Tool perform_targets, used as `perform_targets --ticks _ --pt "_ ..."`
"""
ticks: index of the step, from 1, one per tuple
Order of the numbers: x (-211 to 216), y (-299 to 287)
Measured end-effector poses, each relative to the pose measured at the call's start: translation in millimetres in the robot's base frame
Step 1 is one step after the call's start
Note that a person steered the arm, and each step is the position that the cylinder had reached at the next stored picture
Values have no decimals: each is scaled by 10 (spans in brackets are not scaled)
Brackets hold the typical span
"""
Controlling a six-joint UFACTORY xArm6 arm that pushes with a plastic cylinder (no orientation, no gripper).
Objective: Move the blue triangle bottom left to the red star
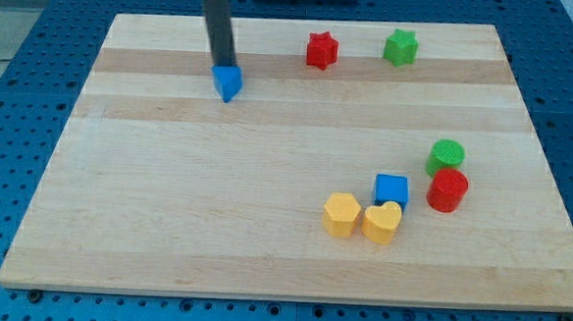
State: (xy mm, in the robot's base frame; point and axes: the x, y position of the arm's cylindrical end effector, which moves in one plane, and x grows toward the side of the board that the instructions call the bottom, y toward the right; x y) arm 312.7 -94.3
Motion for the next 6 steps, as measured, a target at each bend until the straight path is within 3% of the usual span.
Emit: perform_targets --ticks 2,3,5,6 --pt "529 -512" --pt "494 256" --pt "-178 244" --pt "-166 658"
